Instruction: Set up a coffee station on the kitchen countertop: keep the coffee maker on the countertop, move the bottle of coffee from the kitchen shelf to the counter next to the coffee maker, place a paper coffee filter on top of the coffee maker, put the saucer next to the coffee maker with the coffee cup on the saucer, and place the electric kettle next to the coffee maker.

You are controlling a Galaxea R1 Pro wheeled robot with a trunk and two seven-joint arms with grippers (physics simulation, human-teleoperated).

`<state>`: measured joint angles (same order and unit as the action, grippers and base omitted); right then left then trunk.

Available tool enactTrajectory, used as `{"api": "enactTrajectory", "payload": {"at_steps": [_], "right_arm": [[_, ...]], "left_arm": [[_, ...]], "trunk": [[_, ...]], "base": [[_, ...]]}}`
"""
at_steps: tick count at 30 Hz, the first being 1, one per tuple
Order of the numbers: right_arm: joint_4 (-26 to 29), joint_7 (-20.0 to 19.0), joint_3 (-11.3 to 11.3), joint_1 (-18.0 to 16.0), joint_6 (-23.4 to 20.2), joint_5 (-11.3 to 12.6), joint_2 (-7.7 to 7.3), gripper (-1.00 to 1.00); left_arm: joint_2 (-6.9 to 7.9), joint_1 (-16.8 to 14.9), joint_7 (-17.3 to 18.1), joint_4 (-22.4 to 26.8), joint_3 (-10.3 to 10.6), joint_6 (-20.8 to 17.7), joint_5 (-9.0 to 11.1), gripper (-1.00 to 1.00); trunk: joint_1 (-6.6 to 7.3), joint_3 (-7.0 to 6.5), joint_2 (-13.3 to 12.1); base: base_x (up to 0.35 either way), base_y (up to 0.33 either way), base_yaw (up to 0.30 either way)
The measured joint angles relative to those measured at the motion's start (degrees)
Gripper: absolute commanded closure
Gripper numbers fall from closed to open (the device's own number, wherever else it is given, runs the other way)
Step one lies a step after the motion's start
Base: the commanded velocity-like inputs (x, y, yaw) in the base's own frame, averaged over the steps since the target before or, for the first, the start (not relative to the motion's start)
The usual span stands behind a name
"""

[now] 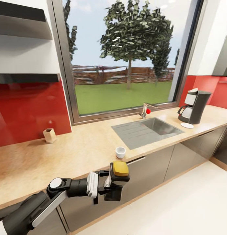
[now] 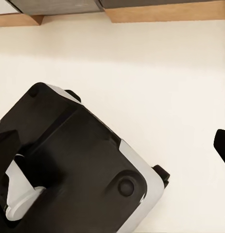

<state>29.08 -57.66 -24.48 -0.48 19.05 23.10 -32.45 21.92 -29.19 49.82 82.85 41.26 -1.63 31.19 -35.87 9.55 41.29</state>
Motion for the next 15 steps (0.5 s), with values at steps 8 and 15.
{"api": "enactTrajectory", "payload": {"at_steps": [8, 15], "right_arm": [[0.00, 0.03, 0.02, 0.00, -0.04, 0.00, 0.00, -1.00], [0.00, -0.03, 0.66, 0.00, -0.08, 0.00, 0.00, -1.00]], "left_arm": [[0.00, 0.00, 0.00, 0.03, 0.00, -0.02, 0.00, 1.00], [0.00, 0.00, 0.00, 0.03, 0.00, -0.03, 0.00, 1.00]], "trunk": [[0.00, 0.00, 0.00], [0.00, 0.00, 0.00]], "base": [[0.000, 0.000, -0.281], [0.000, 0.000, -0.281]]}}
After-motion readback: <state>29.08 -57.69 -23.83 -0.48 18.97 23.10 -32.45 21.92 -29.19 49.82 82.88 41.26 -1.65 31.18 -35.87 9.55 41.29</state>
